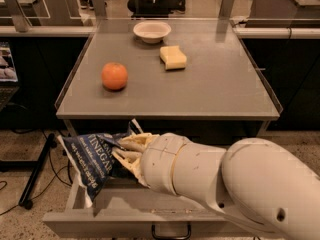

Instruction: Pick blue chip bag from top drawer and place on counter

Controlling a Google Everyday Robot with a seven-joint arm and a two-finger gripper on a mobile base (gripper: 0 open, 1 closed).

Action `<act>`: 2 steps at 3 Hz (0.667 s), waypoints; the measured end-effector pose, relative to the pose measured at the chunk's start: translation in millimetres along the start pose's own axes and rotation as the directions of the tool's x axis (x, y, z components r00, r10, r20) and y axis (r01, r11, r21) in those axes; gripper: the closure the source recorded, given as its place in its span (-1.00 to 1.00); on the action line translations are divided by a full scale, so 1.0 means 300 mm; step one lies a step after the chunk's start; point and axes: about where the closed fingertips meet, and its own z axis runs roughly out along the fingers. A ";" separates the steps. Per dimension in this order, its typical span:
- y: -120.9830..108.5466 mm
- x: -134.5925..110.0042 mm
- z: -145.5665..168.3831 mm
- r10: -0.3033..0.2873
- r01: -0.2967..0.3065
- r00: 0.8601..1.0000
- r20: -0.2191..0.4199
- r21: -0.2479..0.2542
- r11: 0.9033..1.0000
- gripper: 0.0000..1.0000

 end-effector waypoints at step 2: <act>-0.196 -0.084 -0.207 -0.085 0.102 0.993 -0.078 0.242 0.965 1.00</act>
Offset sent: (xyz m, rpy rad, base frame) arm 0.0158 -0.1322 0.1295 -0.1920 -0.3071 -0.3907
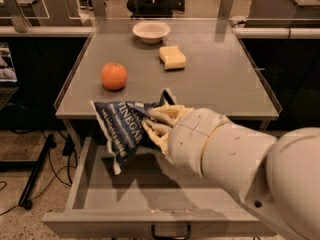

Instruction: Pick blue chip bag from top drawer and place on counter

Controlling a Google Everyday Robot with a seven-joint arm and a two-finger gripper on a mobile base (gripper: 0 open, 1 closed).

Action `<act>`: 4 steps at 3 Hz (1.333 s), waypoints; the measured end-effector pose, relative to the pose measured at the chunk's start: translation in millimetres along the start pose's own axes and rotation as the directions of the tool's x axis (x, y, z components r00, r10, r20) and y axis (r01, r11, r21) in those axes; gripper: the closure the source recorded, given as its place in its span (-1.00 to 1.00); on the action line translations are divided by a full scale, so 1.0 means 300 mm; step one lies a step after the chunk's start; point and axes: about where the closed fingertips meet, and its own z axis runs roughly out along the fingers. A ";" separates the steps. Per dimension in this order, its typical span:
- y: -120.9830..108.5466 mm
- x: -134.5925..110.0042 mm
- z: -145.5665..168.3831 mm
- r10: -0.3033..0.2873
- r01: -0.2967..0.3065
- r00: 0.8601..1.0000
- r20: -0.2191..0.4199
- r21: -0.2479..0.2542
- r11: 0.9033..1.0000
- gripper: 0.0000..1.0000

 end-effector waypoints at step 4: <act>-0.358 -0.055 -0.157 -0.044 0.052 0.999 -0.031 0.308 0.950 1.00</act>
Offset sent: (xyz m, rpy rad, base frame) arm 0.0479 -0.1148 0.0949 -0.0369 -0.2160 -0.2862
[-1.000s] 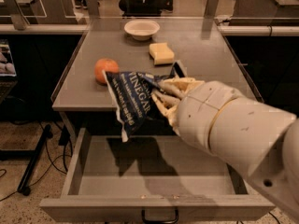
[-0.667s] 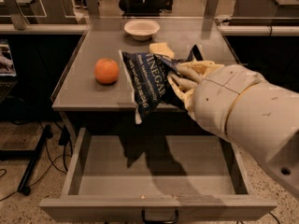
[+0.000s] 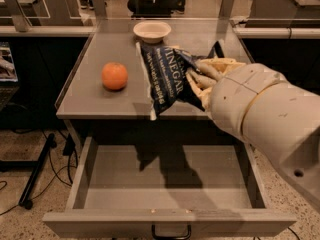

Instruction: Pick blue chip bag from top drawer and place on counter

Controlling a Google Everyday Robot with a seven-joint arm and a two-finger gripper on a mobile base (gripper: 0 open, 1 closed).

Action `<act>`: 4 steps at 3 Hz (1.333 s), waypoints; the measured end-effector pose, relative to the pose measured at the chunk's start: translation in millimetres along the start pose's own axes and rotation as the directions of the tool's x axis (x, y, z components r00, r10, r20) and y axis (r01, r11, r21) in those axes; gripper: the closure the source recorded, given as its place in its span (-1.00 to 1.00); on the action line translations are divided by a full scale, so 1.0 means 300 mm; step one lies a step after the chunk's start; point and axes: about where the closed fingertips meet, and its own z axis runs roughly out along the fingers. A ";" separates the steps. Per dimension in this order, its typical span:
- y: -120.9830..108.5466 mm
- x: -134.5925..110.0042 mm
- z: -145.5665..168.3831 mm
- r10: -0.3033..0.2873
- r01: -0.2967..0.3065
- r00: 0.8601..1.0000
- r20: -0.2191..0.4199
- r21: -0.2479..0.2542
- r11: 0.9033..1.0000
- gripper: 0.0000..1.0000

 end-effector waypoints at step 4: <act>-0.279 0.336 0.136 -0.019 0.035 0.993 -0.117 0.138 0.990 1.00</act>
Offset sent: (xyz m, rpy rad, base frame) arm 0.1440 -0.0630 -0.0080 -0.0390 0.0123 -0.1280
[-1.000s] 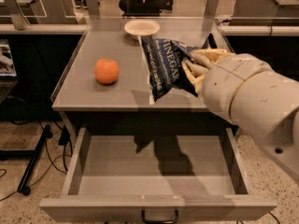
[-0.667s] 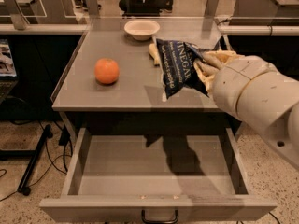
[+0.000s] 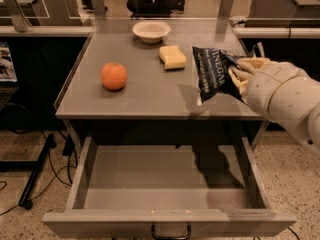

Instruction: Pick blue chip bag from top drawer and place on counter

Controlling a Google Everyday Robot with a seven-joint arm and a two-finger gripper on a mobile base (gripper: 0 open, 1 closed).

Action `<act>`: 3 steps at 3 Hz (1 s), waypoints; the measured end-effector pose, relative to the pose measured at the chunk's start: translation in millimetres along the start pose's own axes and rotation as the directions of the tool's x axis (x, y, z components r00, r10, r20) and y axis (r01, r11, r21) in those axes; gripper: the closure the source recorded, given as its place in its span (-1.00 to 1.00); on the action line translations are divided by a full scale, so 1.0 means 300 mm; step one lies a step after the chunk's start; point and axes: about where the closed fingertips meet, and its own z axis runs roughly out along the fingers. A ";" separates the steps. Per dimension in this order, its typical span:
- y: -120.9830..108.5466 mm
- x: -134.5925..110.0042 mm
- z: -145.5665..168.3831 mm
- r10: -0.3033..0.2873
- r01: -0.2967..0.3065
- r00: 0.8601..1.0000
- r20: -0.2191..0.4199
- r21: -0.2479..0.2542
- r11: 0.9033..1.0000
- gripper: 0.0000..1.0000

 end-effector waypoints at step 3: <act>-0.092 0.019 0.204 -0.019 0.018 1.000 0.021 0.040 0.999 1.00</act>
Offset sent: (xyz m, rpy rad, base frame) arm 0.0291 -0.0161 0.0089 -0.0211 -0.0371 -0.0143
